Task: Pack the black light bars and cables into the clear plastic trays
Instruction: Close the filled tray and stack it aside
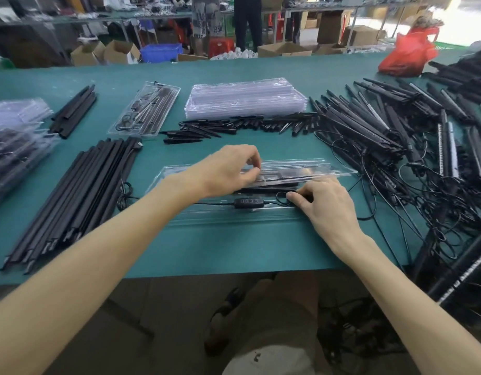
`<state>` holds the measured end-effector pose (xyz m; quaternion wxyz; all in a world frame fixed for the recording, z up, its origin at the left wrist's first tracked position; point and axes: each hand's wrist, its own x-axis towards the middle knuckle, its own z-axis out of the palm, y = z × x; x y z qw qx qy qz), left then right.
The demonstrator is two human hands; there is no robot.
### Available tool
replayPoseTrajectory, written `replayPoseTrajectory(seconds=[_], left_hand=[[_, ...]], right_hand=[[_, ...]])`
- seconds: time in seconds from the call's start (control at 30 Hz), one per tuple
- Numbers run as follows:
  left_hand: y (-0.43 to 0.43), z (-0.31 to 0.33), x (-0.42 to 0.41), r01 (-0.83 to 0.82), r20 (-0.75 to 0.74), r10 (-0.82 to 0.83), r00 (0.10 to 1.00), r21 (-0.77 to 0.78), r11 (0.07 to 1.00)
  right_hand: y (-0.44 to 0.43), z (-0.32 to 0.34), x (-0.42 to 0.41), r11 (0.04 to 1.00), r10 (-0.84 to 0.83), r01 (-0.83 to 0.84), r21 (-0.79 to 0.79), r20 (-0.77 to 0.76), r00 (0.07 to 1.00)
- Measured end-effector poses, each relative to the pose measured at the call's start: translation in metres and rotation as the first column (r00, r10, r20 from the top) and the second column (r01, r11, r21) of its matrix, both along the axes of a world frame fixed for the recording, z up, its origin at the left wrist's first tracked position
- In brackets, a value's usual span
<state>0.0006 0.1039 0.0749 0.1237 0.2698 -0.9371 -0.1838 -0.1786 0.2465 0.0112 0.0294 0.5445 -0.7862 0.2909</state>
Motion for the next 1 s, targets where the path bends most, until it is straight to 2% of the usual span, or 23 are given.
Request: replayPoseTrajectory(seconds=[0.07,0.17,0.4,0.5,0.63,0.83,1.0], left_hand=[[0.000,-0.010,-0.007,-0.002,-0.004,0.002,1.000,0.050,0.999],[-0.001,-0.025,-0.015,-0.010,0.112,-0.002,0.994,0.105,0.994],[-0.008,-0.043,-0.016,0.002,0.184,-0.026,0.983,0.128,0.992],[-0.009,-0.045,-0.016,0.009,0.202,-0.036,0.979,0.132,0.991],[-0.008,-0.049,-0.013,0.013,0.213,-0.033,0.976,0.098,0.995],[-0.005,-0.062,-0.010,0.023,0.246,-0.008,0.969,-0.057,0.998],[-0.003,-0.064,-0.008,0.034,0.258,-0.013,0.966,-0.077,0.996]], right_hand=[[0.000,0.000,0.001,1.000,-0.004,0.004,0.004,-0.001,1.000],[0.001,0.000,0.002,1.000,-0.002,0.002,0.005,0.004,1.000],[0.005,-0.005,0.004,1.000,0.008,-0.007,-0.027,0.004,1.000],[0.011,-0.008,0.007,0.999,0.005,-0.007,-0.033,-0.052,0.999],[0.029,-0.011,0.012,1.000,0.027,-0.027,-0.001,-0.096,0.995],[0.050,-0.016,0.014,0.992,0.109,-0.096,0.081,-0.174,0.979],[0.049,-0.019,0.015,0.989,0.126,-0.107,0.107,-0.188,0.974]])
